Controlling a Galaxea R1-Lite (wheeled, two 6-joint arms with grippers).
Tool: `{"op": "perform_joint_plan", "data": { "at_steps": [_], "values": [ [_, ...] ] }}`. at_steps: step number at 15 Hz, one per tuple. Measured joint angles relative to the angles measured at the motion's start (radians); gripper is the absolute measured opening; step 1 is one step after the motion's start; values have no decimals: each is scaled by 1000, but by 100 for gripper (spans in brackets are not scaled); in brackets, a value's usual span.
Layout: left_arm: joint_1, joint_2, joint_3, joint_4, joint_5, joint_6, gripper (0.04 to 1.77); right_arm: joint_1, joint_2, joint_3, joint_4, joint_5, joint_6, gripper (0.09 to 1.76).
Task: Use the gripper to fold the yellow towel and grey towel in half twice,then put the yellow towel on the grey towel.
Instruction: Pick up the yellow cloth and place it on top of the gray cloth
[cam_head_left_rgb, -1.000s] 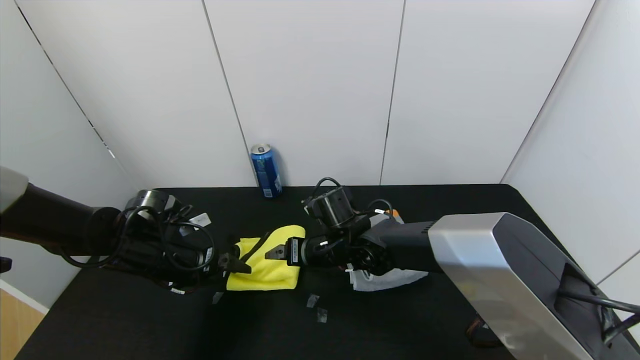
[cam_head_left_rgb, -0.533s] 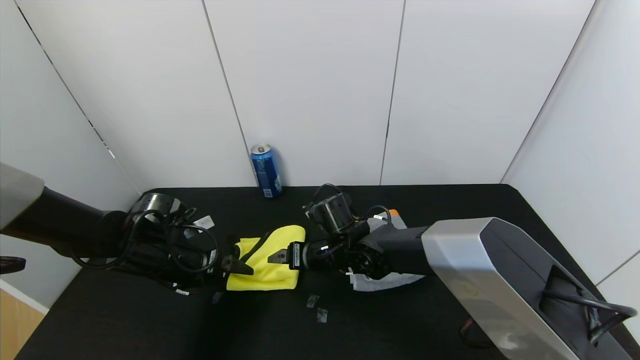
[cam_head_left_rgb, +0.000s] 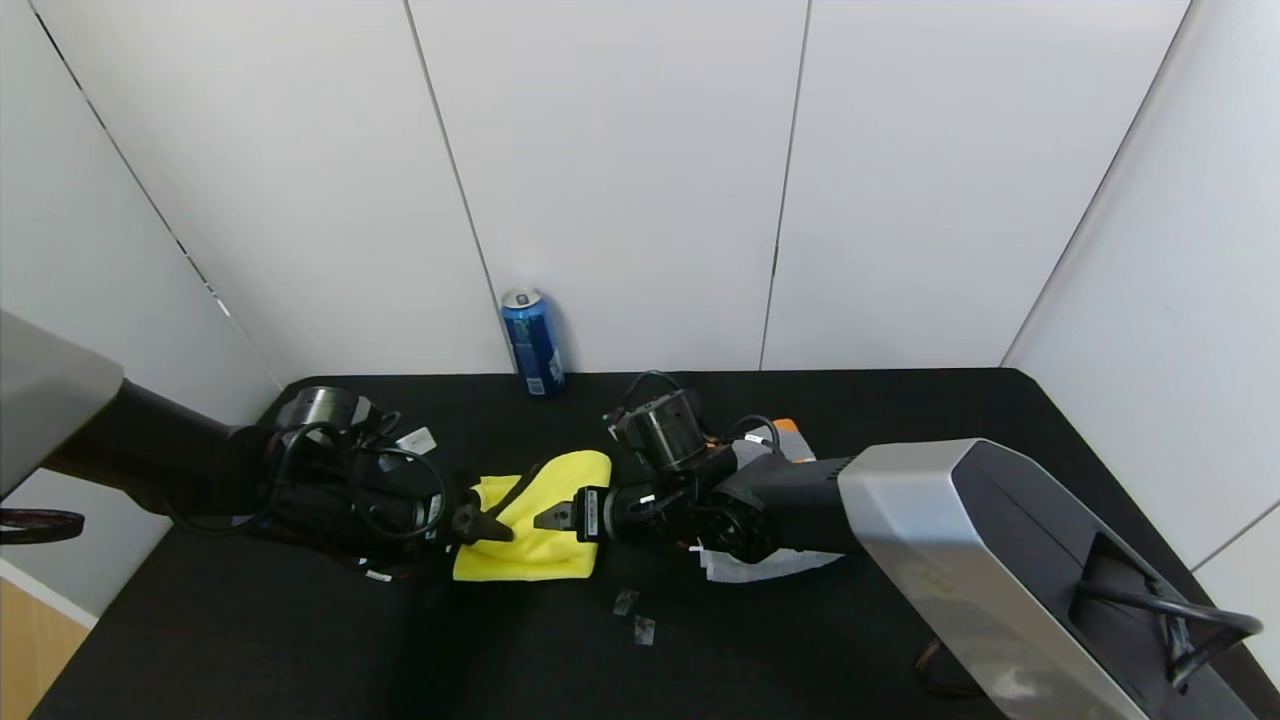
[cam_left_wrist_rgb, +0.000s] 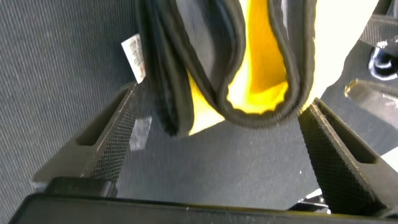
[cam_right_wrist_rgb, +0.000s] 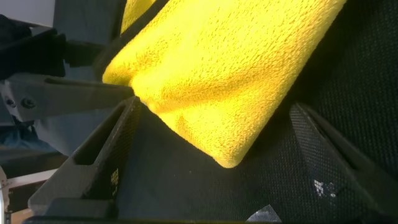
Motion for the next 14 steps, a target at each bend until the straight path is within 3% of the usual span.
{"op": "perform_joint_plan", "data": {
  "at_steps": [5, 9, 12, 13, 14],
  "values": [
    [-1, 20, -14, -8, -1, 1, 172, 0, 2, 0, 0, -1, -1, 171],
    [0, 26, -14, -10, -1, 1, 111, 0, 4, 0, -1, -1, -2, 171],
    [0, 31, -13, -20, -1, 1, 79, 1, 5, -1, -13, 1, -2, 171],
    [0, 32, -13, -21, -1, 1, 52, 1, 6, -1, -17, 1, -1, 171],
    [0, 32, -12, -21, -1, 1, 13, 1, 7, -1, -21, 1, -3, 171]
  ]
}}
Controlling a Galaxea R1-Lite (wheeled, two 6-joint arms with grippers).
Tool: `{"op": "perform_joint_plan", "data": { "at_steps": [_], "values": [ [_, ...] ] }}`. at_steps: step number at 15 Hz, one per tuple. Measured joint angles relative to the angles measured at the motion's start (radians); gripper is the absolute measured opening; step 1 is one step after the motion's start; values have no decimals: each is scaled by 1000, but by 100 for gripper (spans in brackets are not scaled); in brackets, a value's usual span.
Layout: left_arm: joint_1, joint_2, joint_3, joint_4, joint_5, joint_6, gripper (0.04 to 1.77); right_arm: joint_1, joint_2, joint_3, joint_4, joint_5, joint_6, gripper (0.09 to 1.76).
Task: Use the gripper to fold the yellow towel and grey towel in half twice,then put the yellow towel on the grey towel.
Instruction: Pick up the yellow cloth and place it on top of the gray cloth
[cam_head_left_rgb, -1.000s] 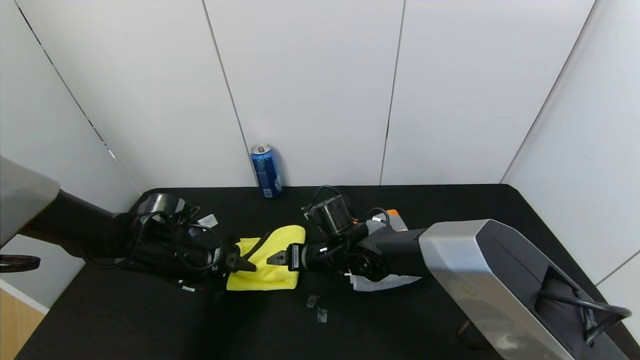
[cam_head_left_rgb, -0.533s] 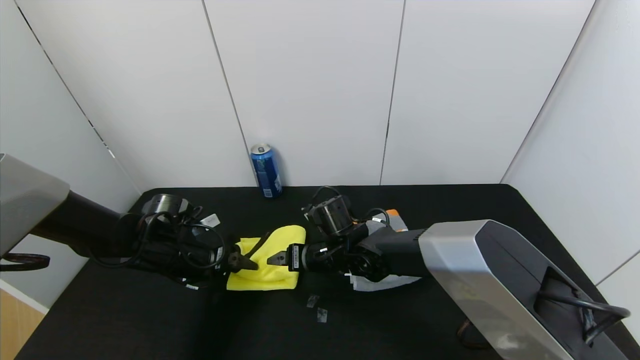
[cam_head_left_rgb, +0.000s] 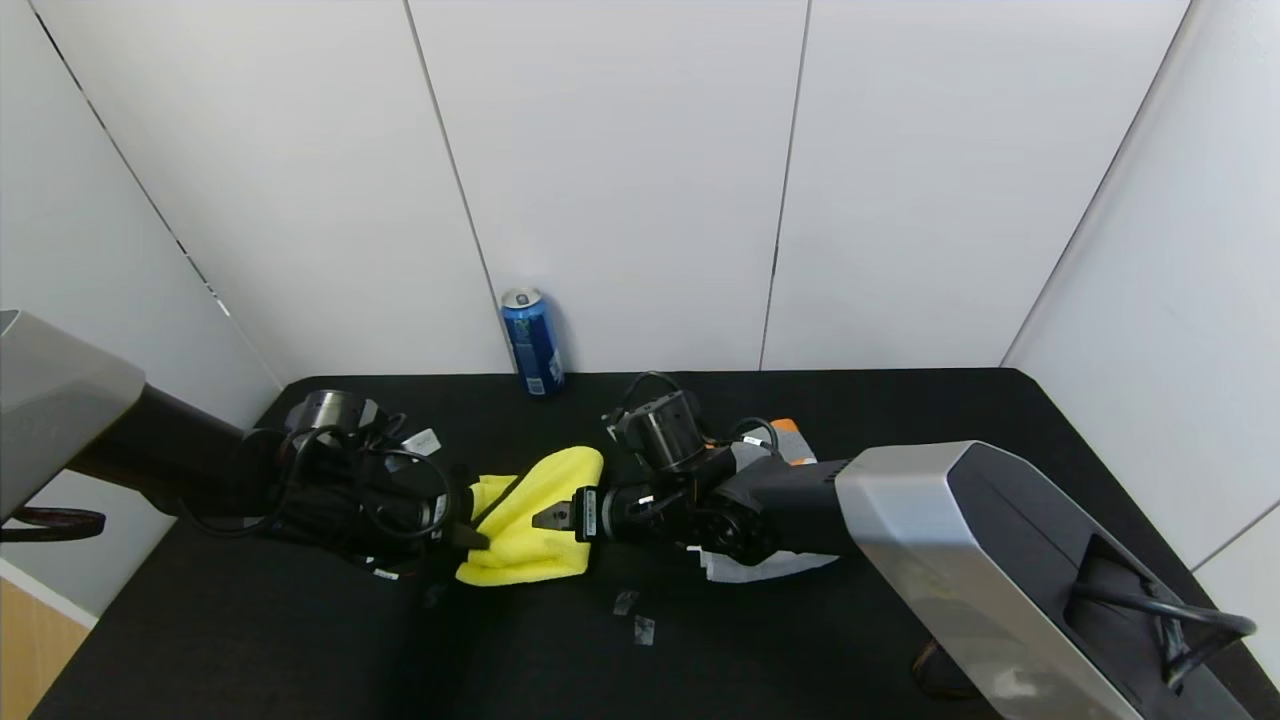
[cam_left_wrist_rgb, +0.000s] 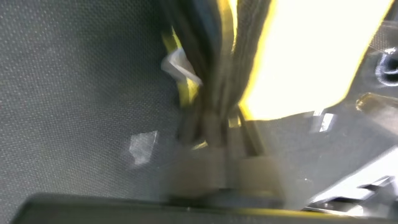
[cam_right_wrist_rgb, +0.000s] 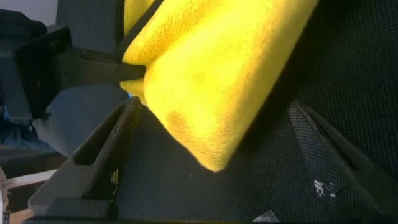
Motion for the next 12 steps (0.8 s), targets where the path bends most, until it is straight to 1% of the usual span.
{"op": "perform_joint_plan", "data": {
  "at_steps": [5, 12],
  "values": [
    [-1, -6, 7, 0, -1, 1, 14, 2, 8, 0, -13, 7, -22, 171],
    [-34, -38, 40, 0, -3, 0, 14, 6, 14, -1, -26, 21, -27, 171]
  ]
}}
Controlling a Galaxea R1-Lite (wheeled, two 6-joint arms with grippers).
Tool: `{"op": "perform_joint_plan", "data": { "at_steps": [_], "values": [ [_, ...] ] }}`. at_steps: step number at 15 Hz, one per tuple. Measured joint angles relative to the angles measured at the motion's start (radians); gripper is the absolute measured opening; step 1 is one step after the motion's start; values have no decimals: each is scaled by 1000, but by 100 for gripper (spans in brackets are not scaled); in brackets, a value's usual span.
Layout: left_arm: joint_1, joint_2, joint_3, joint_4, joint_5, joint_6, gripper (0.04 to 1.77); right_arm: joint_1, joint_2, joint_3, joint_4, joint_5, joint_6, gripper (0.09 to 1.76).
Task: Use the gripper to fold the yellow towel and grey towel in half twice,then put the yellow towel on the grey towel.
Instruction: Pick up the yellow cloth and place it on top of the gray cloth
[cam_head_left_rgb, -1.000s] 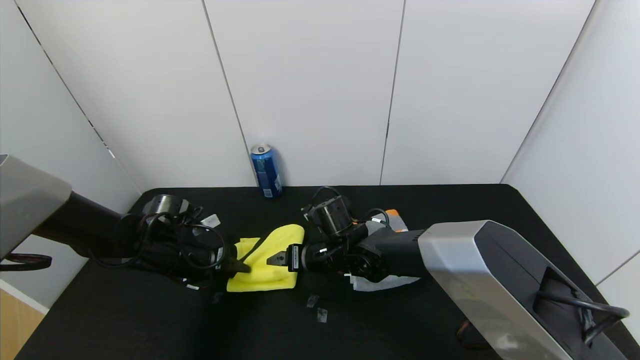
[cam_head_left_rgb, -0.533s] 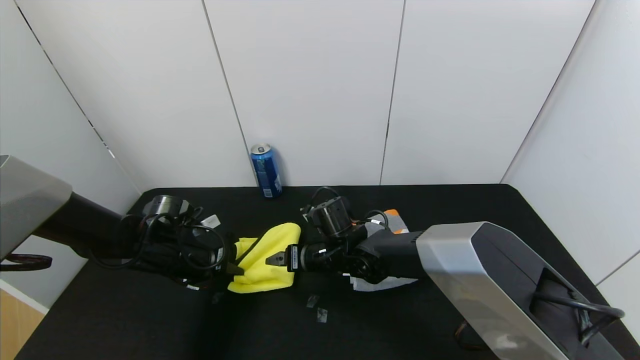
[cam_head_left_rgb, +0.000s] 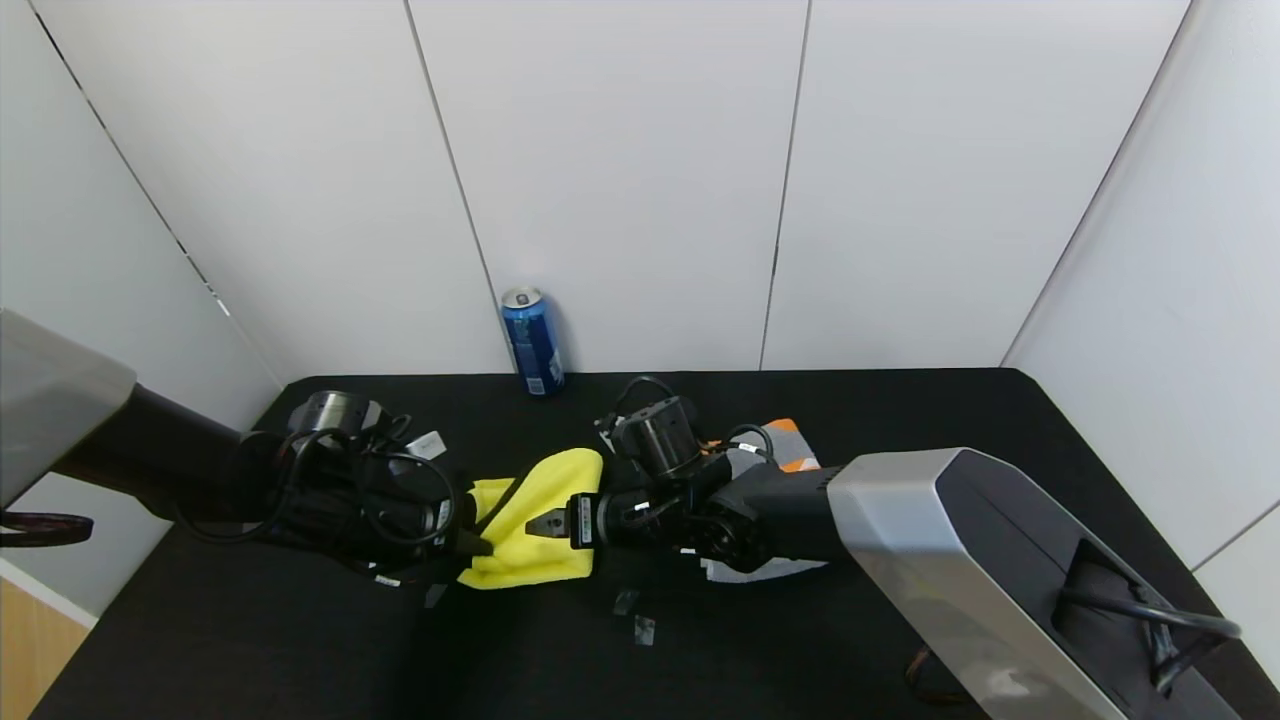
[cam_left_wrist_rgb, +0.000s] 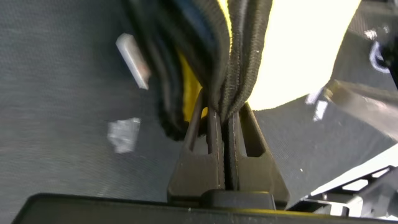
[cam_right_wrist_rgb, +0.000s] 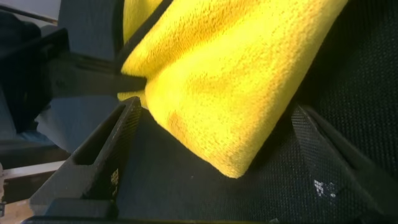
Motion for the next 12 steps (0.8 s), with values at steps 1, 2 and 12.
{"op": "perform_joint_plan", "data": {
  "at_steps": [1, 2, 12],
  "values": [
    [-9, -7, 7, 0, -1, 0, 14, 0, 1, 0, 0, 0, 0, 171],
    [-15, -14, 13, 0, -1, 0, 14, 0, 2, 0, 0, 0, 0, 171],
    [-19, -27, 19, -1, -2, 0, 14, -1, 7, -3, -10, 11, -12, 32]
  ]
}}
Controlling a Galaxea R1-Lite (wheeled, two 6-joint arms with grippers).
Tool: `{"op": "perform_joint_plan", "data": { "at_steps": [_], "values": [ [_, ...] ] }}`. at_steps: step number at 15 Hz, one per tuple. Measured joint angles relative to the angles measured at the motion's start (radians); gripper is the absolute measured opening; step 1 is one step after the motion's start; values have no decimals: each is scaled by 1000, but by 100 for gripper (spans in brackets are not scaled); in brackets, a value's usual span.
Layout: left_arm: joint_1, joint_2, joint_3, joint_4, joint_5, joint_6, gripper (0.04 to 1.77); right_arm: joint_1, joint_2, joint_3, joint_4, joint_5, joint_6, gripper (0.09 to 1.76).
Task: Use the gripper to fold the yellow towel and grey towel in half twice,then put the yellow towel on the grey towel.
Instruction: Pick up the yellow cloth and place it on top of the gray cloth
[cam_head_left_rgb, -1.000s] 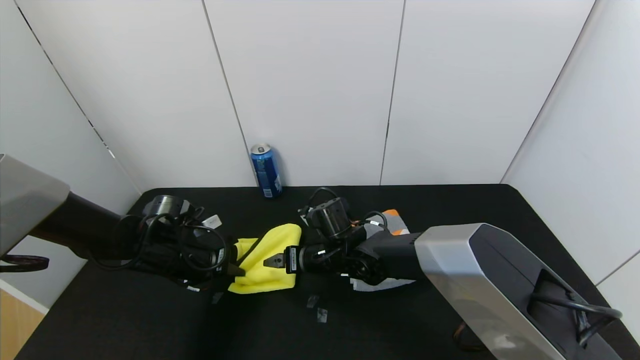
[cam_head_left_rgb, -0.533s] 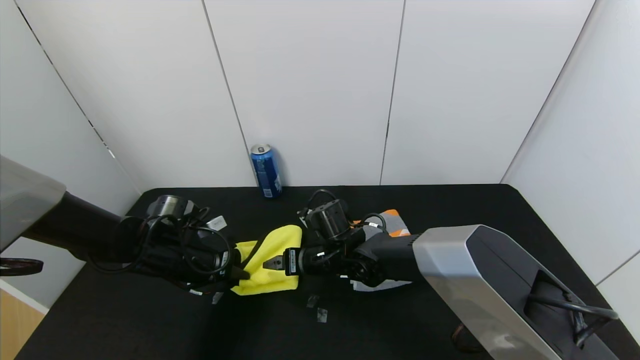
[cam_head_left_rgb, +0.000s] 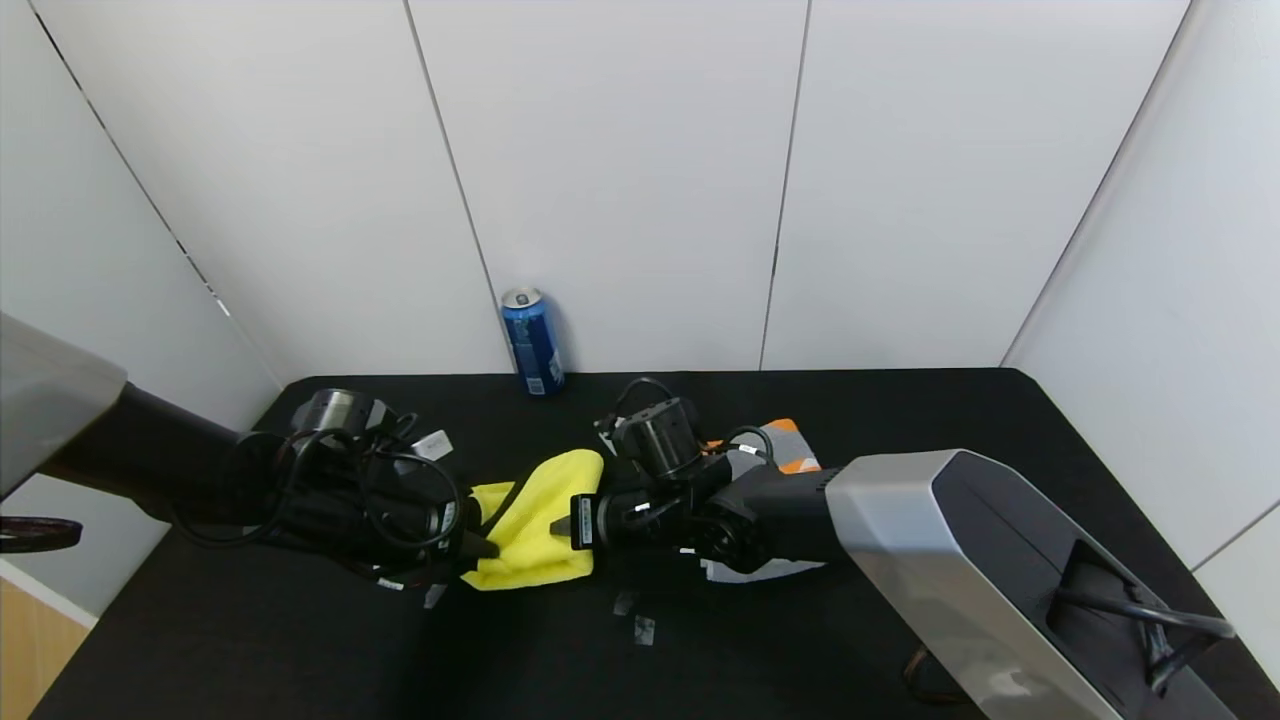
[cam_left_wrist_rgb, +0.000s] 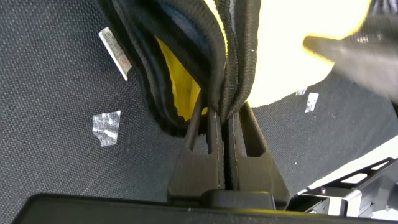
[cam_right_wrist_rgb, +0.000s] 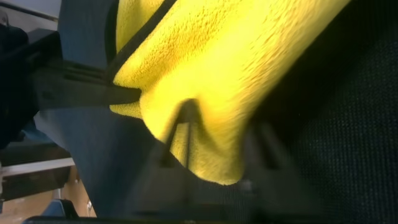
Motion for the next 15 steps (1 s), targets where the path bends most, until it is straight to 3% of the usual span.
{"op": "perform_joint_plan", "data": {
  "at_steps": [1, 15],
  "values": [
    [1, 0, -1, -1, 0, 0, 14, 1, 0, 0, -1, 0, -1, 14],
    [0, -59, -11, 1, 17, 5, 14, -9, -63, 5, 71, -1, -5, 14]
  ]
}}
